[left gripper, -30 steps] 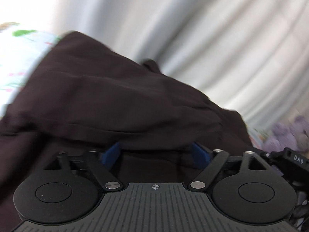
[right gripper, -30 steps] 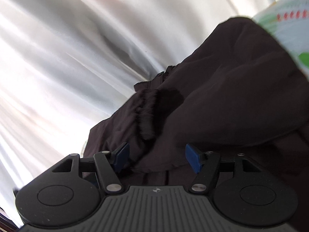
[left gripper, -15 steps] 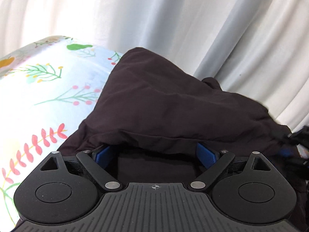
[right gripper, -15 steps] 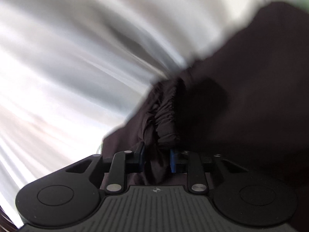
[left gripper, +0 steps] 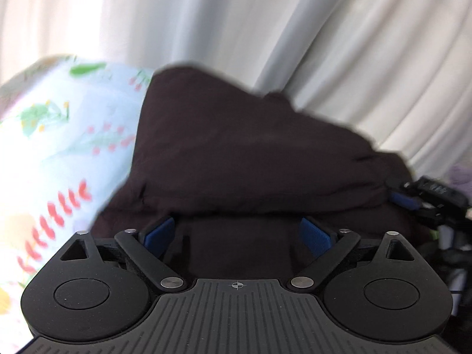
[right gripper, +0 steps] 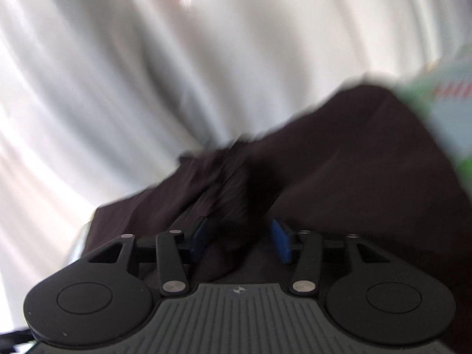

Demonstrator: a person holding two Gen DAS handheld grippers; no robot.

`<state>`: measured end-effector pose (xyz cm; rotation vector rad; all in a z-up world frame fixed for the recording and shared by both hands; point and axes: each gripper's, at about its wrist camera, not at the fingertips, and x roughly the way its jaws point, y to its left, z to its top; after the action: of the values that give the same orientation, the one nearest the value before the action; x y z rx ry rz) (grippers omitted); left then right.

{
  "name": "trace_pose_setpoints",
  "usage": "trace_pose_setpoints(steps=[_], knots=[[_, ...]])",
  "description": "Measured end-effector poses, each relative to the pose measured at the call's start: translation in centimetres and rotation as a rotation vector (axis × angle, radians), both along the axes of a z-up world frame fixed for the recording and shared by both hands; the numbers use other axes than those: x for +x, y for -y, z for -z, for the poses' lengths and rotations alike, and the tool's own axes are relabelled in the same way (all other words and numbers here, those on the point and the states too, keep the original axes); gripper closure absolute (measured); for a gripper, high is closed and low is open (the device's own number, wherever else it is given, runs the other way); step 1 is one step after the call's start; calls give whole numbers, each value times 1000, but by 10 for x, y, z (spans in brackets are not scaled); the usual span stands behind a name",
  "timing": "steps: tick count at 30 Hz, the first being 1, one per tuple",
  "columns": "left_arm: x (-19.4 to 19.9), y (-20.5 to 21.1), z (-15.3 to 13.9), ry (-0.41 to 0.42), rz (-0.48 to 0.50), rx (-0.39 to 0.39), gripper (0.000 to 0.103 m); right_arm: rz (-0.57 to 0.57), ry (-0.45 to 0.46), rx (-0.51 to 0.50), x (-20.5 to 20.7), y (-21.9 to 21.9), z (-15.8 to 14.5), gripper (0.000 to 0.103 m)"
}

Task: Fold large clothes

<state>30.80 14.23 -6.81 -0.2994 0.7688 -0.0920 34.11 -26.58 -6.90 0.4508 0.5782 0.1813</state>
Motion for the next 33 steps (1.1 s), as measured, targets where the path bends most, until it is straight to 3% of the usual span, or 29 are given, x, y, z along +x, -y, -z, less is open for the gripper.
trace_pose_setpoints(steps=[2,5,9,12,14,15,16,18,20,22,26,30,33], knots=[[3,-5,-24,78,-30,26,4,-21,99,-38,-1,-17,-19,53],[32,-4,-42,192,-119,66,1,-200,133,23,23,-69,-31,54],[103,12,-29,282,-229,152,1,-311,4,-11,75,-139,-11,76],[157,24,-3,243,-294,246,1,-272,-36,-57,99,-142,7,78],[180,29,20,185,-302,298,1,-226,-54,-131,115,-128,21,89],[186,30,32,161,-309,309,1,-206,-49,-153,114,-115,30,101],[187,27,44,146,-306,301,1,-182,-44,-158,117,-99,38,103],[184,24,69,162,-305,266,0,-152,-24,-116,124,-71,51,103],[181,22,85,190,-299,250,0,-79,14,-213,121,-59,58,103],[186,19,90,161,-291,246,0,-75,2,-137,122,-47,62,103],[188,26,90,136,-290,305,0,-84,-17,-184,107,-51,42,103],[188,35,89,116,-292,384,0,-185,120,-169,54,-60,4,92],[186,34,88,117,-296,387,0,-240,56,-223,29,-67,8,91]])
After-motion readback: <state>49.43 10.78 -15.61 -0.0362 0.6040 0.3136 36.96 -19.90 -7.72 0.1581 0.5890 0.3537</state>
